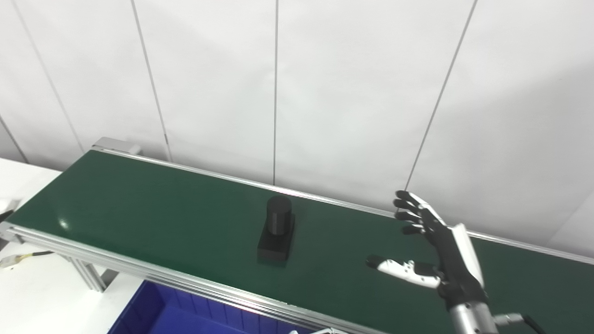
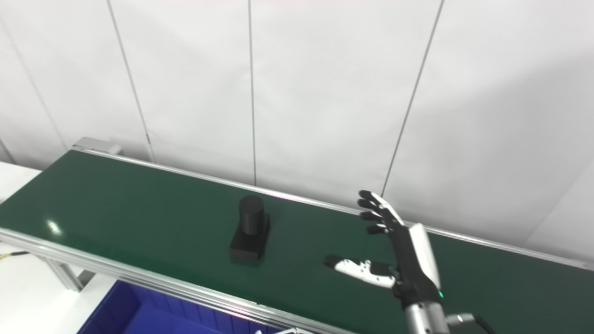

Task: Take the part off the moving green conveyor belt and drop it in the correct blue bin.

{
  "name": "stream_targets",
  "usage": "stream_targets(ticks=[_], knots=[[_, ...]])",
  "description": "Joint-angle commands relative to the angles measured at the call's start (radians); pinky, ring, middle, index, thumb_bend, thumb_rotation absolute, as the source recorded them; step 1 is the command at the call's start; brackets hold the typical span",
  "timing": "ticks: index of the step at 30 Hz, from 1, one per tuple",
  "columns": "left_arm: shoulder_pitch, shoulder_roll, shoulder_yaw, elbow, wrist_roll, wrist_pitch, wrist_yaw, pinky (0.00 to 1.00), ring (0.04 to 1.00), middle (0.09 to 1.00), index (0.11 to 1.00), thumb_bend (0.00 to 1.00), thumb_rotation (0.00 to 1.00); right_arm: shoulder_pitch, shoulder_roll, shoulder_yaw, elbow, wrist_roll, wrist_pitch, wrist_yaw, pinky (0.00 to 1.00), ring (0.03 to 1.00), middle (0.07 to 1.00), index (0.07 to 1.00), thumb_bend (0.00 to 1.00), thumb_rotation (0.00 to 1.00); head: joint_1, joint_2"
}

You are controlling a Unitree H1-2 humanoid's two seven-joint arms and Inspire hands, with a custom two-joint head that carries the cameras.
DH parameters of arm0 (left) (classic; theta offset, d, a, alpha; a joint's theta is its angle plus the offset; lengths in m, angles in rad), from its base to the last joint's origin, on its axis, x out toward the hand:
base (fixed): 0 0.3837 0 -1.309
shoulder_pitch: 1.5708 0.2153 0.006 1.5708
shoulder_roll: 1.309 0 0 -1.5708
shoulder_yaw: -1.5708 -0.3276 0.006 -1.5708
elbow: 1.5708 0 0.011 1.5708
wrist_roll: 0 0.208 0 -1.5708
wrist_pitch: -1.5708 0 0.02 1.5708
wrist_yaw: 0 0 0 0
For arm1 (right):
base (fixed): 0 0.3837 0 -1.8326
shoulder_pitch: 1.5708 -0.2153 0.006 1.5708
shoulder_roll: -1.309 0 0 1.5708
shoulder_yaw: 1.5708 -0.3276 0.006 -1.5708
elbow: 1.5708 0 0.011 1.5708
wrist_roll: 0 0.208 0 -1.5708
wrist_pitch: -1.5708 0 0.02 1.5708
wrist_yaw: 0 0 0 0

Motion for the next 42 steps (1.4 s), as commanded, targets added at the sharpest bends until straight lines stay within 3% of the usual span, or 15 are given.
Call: stream_targets(ticks=[1, 8, 13, 17, 19, 26, 31, 42], knots=[[-0.020, 0.009, 0.005, -0.031, 0.002, -0.036, 0.009, 0.39, 0.496, 0.638, 0.687, 0.87, 0.34, -0.059, 0.026, 0.010, 0.021, -0.015, 0.017, -0.017, 0.67, 0.763, 0.831, 0.866, 0.77, 0.33, -0.010, 0.003], [-0.015, 0.023, -0.006, -0.050, 0.018, -0.036, 0.034, 0.40, 0.518, 0.638, 0.692, 0.85, 0.35, -0.141, 0.067, 0.044, 0.130, -0.073, 0.065, -0.034, 0.67, 0.772, 0.844, 0.869, 0.80, 0.38, -0.082, 0.031], [-0.013, 0.032, -0.019, -0.066, 0.020, -0.036, 0.053, 0.40, 0.536, 0.647, 0.696, 0.83, 0.37, -0.193, 0.090, 0.065, 0.206, -0.105, 0.080, -0.048, 0.78, 0.824, 0.852, 0.866, 0.82, 0.42, -0.109, 0.043], [-0.018, 0.042, -0.037, -0.075, 0.031, -0.036, 0.077, 0.38, 0.510, 0.641, 0.695, 0.81, 0.39, -0.245, 0.109, 0.085, 0.281, -0.134, 0.105, -0.053, 0.66, 0.772, 0.851, 0.879, 0.81, 0.41, -0.134, 0.056], [-0.018, 0.046, -0.041, -0.080, 0.031, -0.036, 0.083, 0.38, 0.508, 0.640, 0.693, 0.81, 0.39, -0.266, 0.115, 0.093, 0.314, -0.141, 0.111, -0.056, 0.65, 0.772, 0.850, 0.879, 0.81, 0.42, -0.148, 0.063], [-0.032, 0.062, -0.079, -0.084, 0.050, -0.036, 0.130, 0.39, 0.509, 0.620, 0.690, 0.77, 0.40, -0.335, 0.144, 0.111, 0.434, -0.155, 0.154, -0.073, 0.74, 0.865, 0.891, 0.881, 0.83, 0.43, -0.184, 0.076], [-0.039, 0.073, -0.102, -0.088, 0.060, -0.036, 0.162, 0.40, 0.503, 0.615, 0.686, 0.75, 0.41, -0.395, 0.168, 0.123, 0.566, -0.160, 0.150, -0.108, 0.75, 0.860, 0.887, 0.886, 0.84, 0.42, -0.230, 0.090], [-0.030, 0.090, -0.104, -0.120, 0.046, -0.036, 0.139, 0.39, 0.503, 0.625, 0.696, 0.75, 0.50, -0.521, 0.195, 0.163, 0.862, -0.157, 0.094, -0.194, 0.78, 0.893, 0.927, 0.912, 0.87, 0.44, -0.280, 0.115]])
